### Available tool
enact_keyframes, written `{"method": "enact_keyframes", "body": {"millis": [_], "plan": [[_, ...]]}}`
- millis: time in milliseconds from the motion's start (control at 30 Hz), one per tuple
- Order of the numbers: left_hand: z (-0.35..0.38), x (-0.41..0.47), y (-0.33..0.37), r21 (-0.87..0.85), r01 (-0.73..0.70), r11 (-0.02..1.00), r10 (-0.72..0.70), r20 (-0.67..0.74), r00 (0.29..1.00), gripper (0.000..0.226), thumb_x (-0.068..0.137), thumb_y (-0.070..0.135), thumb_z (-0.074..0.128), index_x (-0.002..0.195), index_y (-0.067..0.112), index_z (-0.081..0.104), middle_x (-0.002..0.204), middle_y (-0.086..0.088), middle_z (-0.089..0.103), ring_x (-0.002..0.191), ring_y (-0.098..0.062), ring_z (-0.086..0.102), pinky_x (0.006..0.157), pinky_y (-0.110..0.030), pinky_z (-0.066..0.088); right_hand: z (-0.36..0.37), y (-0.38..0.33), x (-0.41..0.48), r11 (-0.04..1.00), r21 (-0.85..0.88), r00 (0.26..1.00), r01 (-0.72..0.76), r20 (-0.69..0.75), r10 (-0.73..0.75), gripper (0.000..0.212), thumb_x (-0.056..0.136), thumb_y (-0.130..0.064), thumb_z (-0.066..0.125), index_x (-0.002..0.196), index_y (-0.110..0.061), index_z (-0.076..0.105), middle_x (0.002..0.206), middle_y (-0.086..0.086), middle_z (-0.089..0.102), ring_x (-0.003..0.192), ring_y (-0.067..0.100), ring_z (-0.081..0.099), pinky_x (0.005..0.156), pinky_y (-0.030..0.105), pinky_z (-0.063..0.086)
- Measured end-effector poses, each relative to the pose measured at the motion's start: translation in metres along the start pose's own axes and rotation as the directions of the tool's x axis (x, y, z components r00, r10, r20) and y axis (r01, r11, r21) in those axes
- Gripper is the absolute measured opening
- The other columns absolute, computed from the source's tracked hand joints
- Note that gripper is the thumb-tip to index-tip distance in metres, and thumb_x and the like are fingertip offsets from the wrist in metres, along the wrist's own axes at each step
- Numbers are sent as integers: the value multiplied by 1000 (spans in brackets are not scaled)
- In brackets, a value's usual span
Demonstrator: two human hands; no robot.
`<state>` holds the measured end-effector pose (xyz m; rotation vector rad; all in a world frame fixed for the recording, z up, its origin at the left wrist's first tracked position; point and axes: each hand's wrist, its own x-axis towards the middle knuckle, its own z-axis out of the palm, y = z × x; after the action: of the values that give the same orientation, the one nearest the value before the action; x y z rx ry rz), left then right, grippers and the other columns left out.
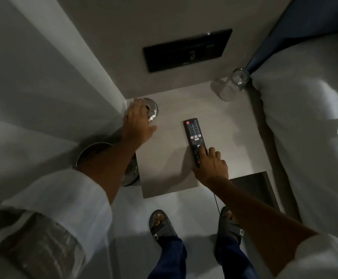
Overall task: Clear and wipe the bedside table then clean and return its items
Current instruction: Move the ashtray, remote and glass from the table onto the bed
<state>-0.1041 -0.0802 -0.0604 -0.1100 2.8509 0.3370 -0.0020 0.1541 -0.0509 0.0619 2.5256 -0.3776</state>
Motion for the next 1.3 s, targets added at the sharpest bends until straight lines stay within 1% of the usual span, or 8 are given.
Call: {"method": "enact_keyframes", "body": {"millis": [100, 267, 433, 633, 800, 1033, 1133, 1300], "plan": [[19, 25, -9, -29, 17, 999, -18, -45, 999, 90, 82, 43, 70, 151, 5, 25, 157, -30, 16, 144, -46, 21, 117, -50, 19, 15, 7, 5, 1000, -24, 997, 7, -82, -8, 59, 89, -32, 58, 140, -18, 33, 133, 14, 45, 119, 31, 44, 97, 48, 45], [40, 35, -11, -73, 139, 988, -141, -23, 990, 68, 85, 42, 65, 146, 24, 38, 156, -29, 18, 146, -46, 14, 118, -54, 18, 20, 5, 11, 997, -74, 994, 22, -105, -29, 55, 91, -24, 55, 140, -17, 32, 129, 17, 51, 114, 33, 50, 91, 46, 48], [37, 27, -5, -170, 169, 971, -182, -61, 981, 51, 78, 35, 69, 125, 21, 55, 139, -29, 39, 133, -47, 34, 111, -53, 31, 17, 5, 9, 999, 8, 998, -43, -45, 44, 59, 90, -20, 57, 140, -19, 25, 127, 18, 50, 109, 35, 55, 83, 46, 51], [39, -3, 22, -169, 173, 970, -181, -33, 983, 93, 63, 35, 78, 141, 27, 29, 133, -18, 43, 123, -40, 41, 98, -49, 40, 8, 35, -17, 982, 166, 996, -87, 37, 82, 90, 83, -26, 69, 148, -31, 6, 125, 16, 47, 109, 33, 54, 82, 47, 54], [46, -67, 77, -339, 62, 939, -40, 72, 997, 105, 62, 33, 82, 150, 26, 25, 142, -16, 38, 131, -36, 39, 107, -47, 39, -19, 74, -66, 961, 252, 990, -118, -45, 134, 76, 83, -30, 64, 143, -36, 18, 118, 10, 50, 107, 31, 55, 78, 49, 54], [19, -155, 242, -394, -323, 861, 307, -103, 946, 100, 58, 37, 88, 144, 17, 40, 142, -15, 45, 130, -34, 44, 106, -49, 41, -110, 164, -170, 920, 372, 944, -122, -244, 224, 66, 83, -43, 64, 144, -40, 37, 113, -4, 54, 110, 19, 52, 71, 32, 46], [6, -177, 317, -391, -440, 809, 423, -134, 896, 98, 64, 43, 83, 147, 23, 33, 150, -10, 38, 137, -30, 36, 111, -49, 37, -142, 211, -209, 887, 440, 864, -137, -385, 325, 63, 81, -43, 68, 140, -40, 45, 110, -9, 54, 106, 13, 52, 75, 31, 45], [15, -212, 435, -344, -661, 667, 669, -114, 734, 95, 66, 52, 76, 147, 27, 31, 152, -9, 38, 137, -28, 39, 110, -43, 36, -163, 312, -253, 774, 539, 651, -333, -462, 602, 60, 78, -44, 72, 132, -39, 47, 106, 3, 66, 98, 27, 63, 74, 42, 53]]}}
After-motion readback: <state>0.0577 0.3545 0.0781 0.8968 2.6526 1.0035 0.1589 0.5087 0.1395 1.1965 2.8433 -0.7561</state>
